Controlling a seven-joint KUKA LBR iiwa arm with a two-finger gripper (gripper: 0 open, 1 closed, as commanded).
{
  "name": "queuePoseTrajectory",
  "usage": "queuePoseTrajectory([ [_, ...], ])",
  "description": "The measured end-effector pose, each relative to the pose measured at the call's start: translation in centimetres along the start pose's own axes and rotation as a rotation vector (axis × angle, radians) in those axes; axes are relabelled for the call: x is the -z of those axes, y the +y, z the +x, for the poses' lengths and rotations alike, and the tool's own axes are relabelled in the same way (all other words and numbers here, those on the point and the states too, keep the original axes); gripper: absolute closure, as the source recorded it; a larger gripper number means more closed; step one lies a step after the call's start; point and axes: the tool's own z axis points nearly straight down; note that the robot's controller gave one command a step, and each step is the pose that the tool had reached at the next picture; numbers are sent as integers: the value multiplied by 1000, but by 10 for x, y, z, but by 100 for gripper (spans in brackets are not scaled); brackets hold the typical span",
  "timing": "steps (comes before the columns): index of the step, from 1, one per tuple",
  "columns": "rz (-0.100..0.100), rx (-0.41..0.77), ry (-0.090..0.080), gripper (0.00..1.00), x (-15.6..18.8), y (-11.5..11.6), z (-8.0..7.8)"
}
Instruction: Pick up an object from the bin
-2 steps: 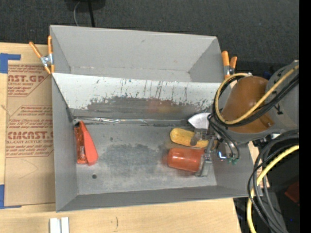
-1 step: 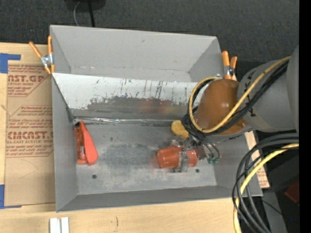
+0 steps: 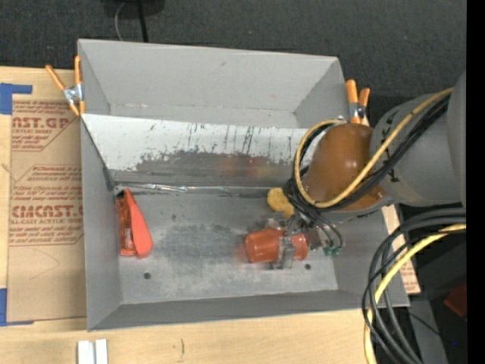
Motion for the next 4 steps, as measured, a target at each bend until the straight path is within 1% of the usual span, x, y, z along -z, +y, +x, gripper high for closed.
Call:
queuePoseTrajectory([
  [1,0,-46,-2,100,122,-10,-5],
  [4,-1,-46,-2,100,122,-9,-5],
])
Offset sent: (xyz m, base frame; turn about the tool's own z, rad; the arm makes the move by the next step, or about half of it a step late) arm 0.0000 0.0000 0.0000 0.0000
